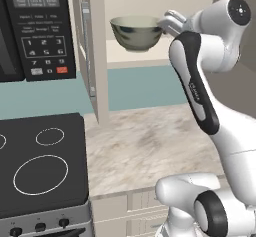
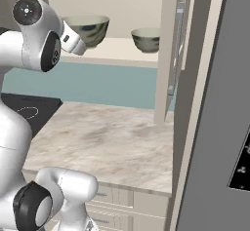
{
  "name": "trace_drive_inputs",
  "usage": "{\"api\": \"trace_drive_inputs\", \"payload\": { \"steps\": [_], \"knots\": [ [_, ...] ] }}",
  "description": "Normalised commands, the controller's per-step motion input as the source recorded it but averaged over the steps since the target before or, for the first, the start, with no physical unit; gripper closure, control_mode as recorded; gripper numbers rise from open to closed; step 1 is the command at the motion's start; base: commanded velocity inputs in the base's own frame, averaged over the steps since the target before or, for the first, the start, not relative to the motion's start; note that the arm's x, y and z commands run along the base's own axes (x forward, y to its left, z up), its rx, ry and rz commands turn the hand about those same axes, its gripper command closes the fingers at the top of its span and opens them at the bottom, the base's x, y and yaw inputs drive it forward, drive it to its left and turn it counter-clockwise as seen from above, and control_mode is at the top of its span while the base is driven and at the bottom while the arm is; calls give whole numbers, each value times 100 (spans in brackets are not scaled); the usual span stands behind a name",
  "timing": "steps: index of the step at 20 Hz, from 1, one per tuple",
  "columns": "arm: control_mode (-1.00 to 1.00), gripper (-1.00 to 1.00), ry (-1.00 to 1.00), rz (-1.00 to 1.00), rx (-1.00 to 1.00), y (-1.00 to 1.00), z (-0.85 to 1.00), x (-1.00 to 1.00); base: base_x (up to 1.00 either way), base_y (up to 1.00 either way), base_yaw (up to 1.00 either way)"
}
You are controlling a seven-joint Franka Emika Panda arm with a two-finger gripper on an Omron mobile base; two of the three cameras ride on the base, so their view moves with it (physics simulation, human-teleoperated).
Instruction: Take the smaller bowl and place it next to the appetizer plate on the dining counter , and place the larger bowl next to the plate with cooked food.
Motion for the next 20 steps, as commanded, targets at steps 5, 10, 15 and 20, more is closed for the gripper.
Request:
{"api": "trace_drive_inputs", "payload": {
  "steps": [5,10,15,20],
  "knots": [
    [-100,-100,0,0,0,5,26,67,0,0,0],
    [-100,-100,14,0,0,11,7,76,0,0,0],
    [-100,-100,14,0,0,7,0,73,0,0,0],
    [-100,-100,6,0,0,6,0,66,0,0,0]
  ]
}}
